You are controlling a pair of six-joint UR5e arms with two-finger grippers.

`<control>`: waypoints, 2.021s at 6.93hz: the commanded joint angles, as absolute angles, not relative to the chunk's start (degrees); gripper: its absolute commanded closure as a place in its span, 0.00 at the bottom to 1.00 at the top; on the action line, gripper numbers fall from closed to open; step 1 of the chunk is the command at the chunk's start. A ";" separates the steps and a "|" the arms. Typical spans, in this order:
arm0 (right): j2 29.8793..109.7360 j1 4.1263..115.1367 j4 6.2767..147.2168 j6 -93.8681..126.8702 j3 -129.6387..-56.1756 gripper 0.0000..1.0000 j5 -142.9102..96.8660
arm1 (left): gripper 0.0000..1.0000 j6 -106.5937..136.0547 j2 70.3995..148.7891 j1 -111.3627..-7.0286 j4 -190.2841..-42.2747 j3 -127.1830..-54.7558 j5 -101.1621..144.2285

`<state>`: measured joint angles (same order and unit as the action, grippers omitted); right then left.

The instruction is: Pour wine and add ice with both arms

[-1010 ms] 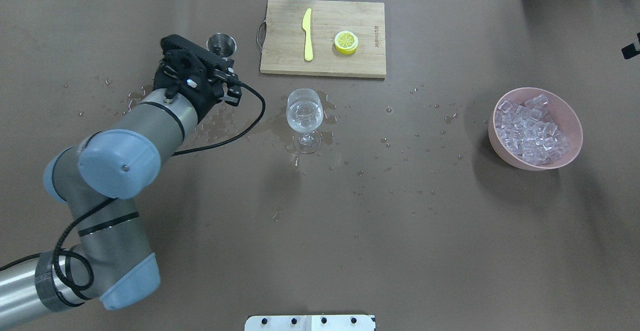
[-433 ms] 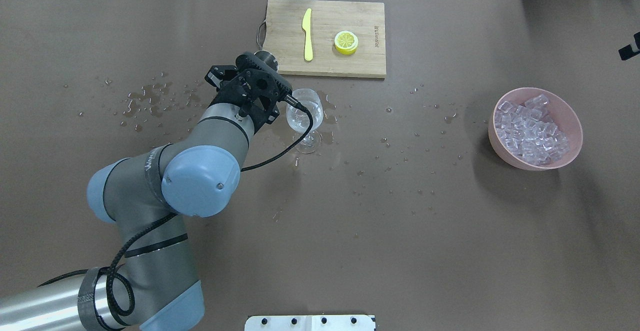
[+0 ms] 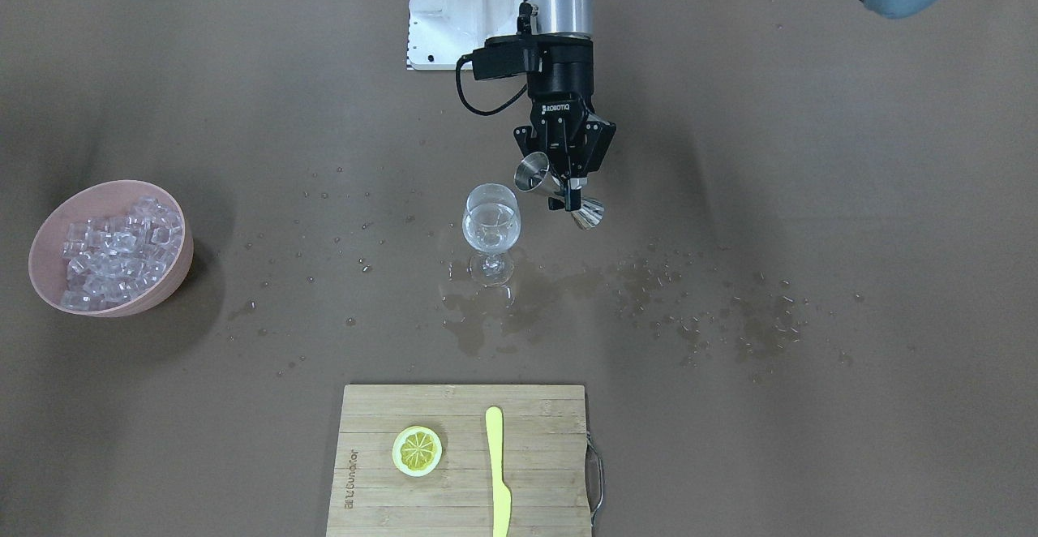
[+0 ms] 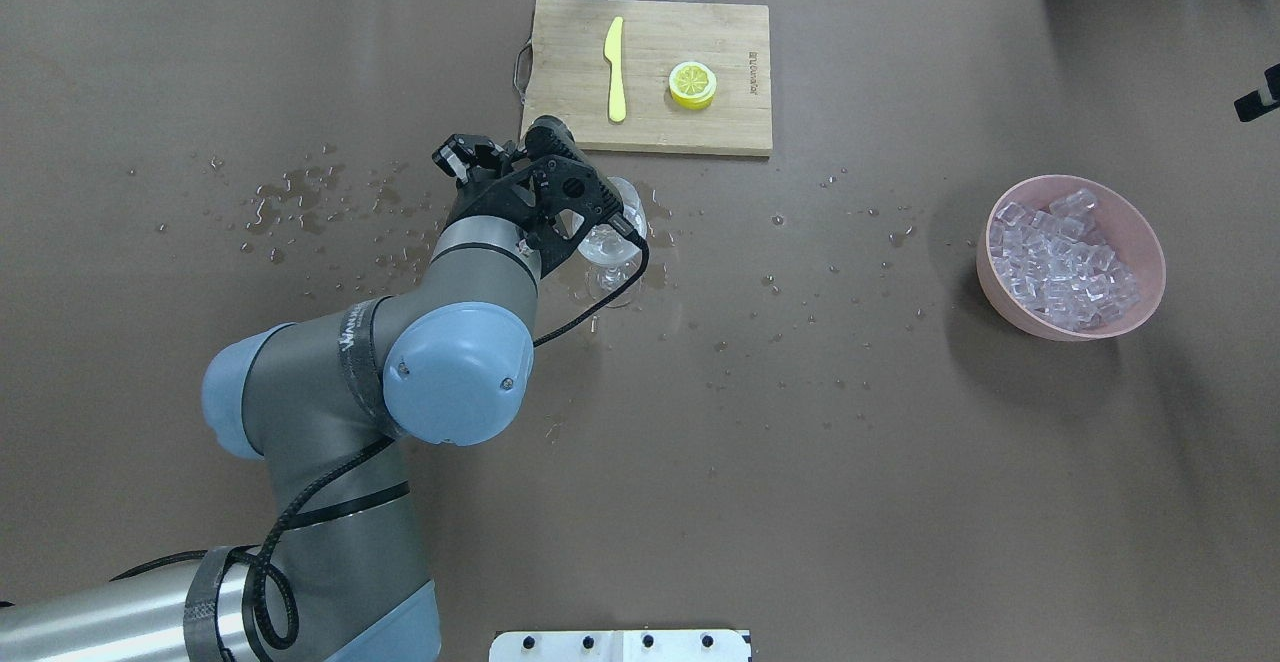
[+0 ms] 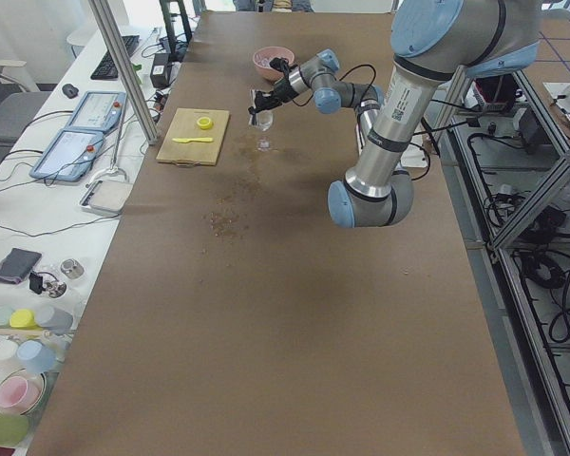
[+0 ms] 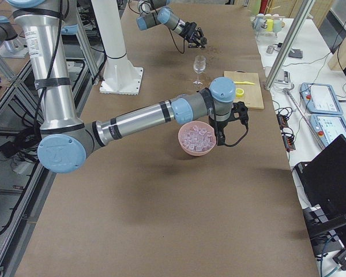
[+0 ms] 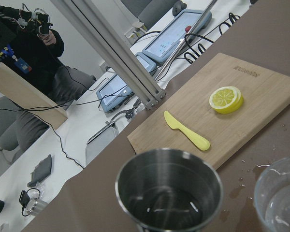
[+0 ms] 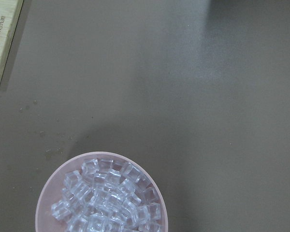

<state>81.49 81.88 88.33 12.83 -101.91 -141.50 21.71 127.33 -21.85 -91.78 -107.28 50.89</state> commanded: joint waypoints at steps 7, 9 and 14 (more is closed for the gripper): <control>81.48 81.12 88.33 12.92 -101.78 0.00 -141.42 | 1.00 10.91 134.11 -21.53 -74.92 -104.86 50.62; 81.47 80.77 88.33 12.92 -101.60 0.00 -141.42 | 1.00 7.33 135.52 -21.10 -72.62 -104.77 50.62; 81.47 80.33 88.33 13.18 -101.43 0.00 -141.42 | 1.00 0.36 140.00 -20.92 -61.53 -104.33 50.54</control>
<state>81.48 80.49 88.33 13.17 -101.44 -141.42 2.04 138.99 -20.98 -63.40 -104.58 50.61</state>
